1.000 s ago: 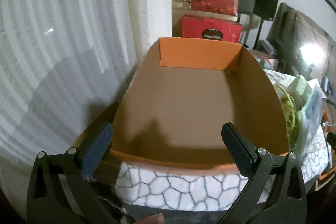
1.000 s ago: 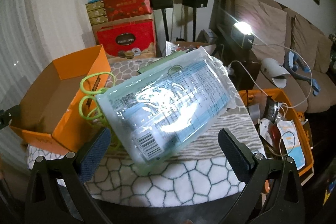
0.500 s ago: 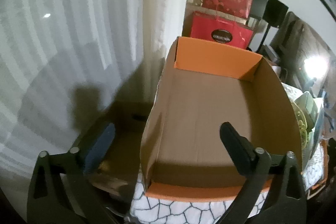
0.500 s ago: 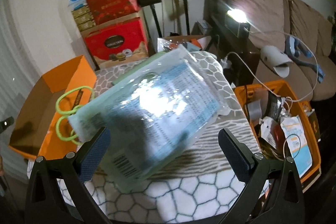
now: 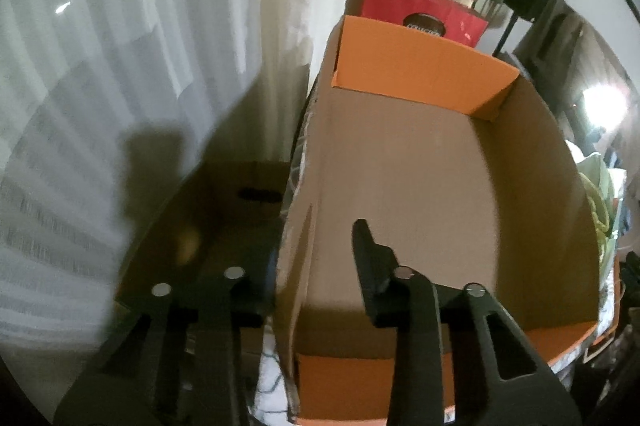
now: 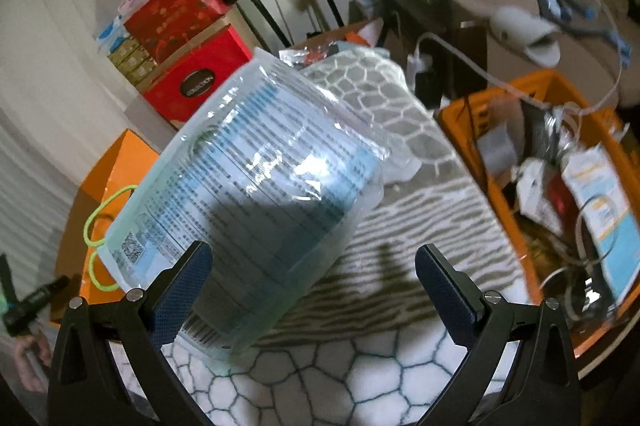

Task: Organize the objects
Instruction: 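Grasp the clear mask bag with the right gripper while the left gripper clamps the box wall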

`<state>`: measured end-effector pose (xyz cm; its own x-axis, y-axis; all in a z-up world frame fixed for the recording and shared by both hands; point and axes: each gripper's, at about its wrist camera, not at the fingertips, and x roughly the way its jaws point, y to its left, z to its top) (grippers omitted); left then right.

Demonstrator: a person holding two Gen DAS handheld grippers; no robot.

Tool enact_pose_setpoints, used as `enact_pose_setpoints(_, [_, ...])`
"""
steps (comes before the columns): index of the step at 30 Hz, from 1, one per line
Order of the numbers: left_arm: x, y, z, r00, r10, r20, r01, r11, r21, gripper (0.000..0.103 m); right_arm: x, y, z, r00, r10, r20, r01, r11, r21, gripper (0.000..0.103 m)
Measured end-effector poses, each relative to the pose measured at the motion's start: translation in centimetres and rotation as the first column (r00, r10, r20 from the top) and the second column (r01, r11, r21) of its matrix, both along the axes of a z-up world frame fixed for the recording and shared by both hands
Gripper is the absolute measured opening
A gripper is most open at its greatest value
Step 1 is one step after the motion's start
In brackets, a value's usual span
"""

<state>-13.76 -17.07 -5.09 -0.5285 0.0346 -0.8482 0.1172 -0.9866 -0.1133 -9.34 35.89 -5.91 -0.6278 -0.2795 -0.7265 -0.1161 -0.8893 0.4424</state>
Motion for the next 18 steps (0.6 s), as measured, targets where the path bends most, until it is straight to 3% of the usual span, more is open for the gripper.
enact_pose_setpoints(9, [-1.2, -1.0, -2.0, 0.998, -0.007, 0.063, 0.005, 0.999, 0.032, 0.011, -0.5, 0.6, -2.9, 0.997, 0.052, -0.049, -0.063, 0.964, -0.258, 0.09])
enact_pose_setpoints(13, [-1.4, -1.1, -2.7, 0.997, -0.004, 0.071, 0.003, 1.0, 0.024, 0.006, -0.8, 0.2, -3.3, 0.992, 0.09, -0.086, -0.112, 0.944, -0.312, 0.09])
enact_pose_setpoints(18, [-1.5, -1.3, -2.8, 0.997, -0.004, 0.073, 0.002, 1.0, 0.027, 0.005, -0.9, -0.1, -3.5, 0.989, 0.105, -0.104, -0.132, 0.943, -0.307, 0.091])
